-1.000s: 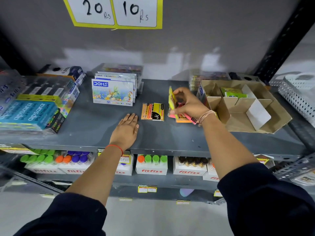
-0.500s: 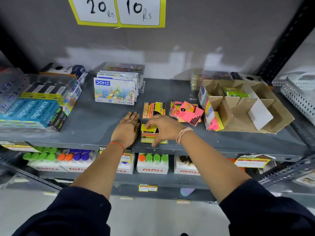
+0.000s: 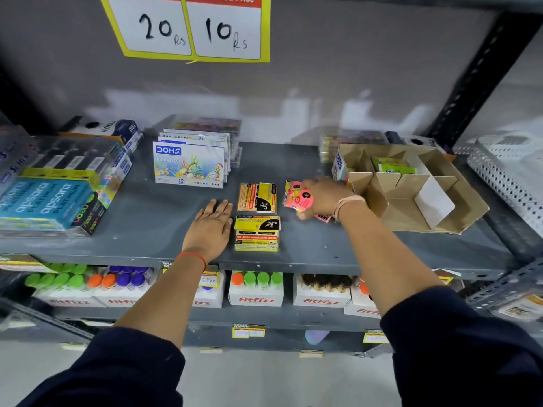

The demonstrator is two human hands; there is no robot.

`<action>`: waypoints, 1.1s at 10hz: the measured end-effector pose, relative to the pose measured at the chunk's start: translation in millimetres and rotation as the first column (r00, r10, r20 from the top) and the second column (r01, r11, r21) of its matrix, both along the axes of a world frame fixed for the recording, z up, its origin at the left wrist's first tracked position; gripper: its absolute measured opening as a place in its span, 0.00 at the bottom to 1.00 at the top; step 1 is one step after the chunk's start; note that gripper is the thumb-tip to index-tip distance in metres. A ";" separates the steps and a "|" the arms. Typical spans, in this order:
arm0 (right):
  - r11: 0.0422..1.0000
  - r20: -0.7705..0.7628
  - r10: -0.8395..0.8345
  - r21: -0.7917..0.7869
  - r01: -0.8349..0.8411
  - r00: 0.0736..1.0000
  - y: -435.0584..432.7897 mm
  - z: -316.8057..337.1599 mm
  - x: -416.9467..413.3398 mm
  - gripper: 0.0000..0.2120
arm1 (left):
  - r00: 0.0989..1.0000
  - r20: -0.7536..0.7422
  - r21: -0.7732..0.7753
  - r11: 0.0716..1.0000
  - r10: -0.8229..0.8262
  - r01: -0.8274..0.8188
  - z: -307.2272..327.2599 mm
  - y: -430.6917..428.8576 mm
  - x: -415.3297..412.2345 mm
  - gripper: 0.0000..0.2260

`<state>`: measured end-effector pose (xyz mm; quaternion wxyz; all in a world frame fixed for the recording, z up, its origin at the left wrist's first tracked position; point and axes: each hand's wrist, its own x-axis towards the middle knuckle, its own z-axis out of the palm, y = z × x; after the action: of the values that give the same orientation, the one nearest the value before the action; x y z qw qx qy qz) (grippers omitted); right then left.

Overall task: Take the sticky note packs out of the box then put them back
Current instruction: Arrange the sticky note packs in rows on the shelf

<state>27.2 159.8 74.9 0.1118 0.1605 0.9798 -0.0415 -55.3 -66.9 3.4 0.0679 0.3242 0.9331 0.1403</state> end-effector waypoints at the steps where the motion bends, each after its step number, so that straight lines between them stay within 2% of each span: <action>1: 0.994 -0.028 -0.017 -0.105 0.014 0.999 4.5 -1.7 0.6 0.34 | 1.000 0.000 -0.001 1.000 0.004 -0.004 -0.4 -0.4 -0.2 0.21; 2: 0.982 -0.155 -0.009 -0.188 -0.020 0.988 5.4 4.3 4.0 0.31 | 1.000 0.000 -0.005 1.000 0.004 -0.004 -1.5 -0.7 -0.8 0.21; 3: 0.946 -0.213 0.021 -0.313 -0.088 0.977 0.0 10.0 14.6 0.28 | 1.000 0.003 0.007 1.000 0.006 -0.006 -2.0 -0.8 -1.1 0.21; 5: 0.893 -0.034 0.217 -0.397 -0.212 0.976 -22.0 5.5 43.1 0.20 | 1.000 -0.005 0.002 1.000 0.007 -0.007 -2.4 -0.5 -1.1 0.21; 6: 0.911 0.020 0.232 -0.354 -0.210 0.972 -25.8 -11.9 49.7 0.22 | 1.000 -0.008 -0.009 1.000 0.009 -0.009 -2.8 0.0 -1.1 0.21; 9: 0.930 -0.126 0.139 -0.324 -0.173 0.982 -17.6 -15.1 41.9 0.25 | 1.000 -0.016 -0.005 1.000 0.015 -0.015 -5.2 0.3 -2.4 0.21; 10: 0.961 -0.200 0.077 -0.247 -0.126 0.977 2.9 3.1 31.5 0.25 | 1.000 -0.017 -0.010 1.000 0.016 -0.016 -5.5 0.7 -3.1 0.21; 11: 0.996 -0.008 0.068 -0.058 -0.069 0.998 21.7 14.9 9.4 0.29 | 1.000 -0.018 -0.018 1.000 0.015 -0.016 -5.0 1.3 -3.3 0.21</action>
<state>36.6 181.5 89.9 0.1150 0.1233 0.9834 -0.0668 -58.6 -65.6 -1.6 0.0615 0.3176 0.9373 0.1297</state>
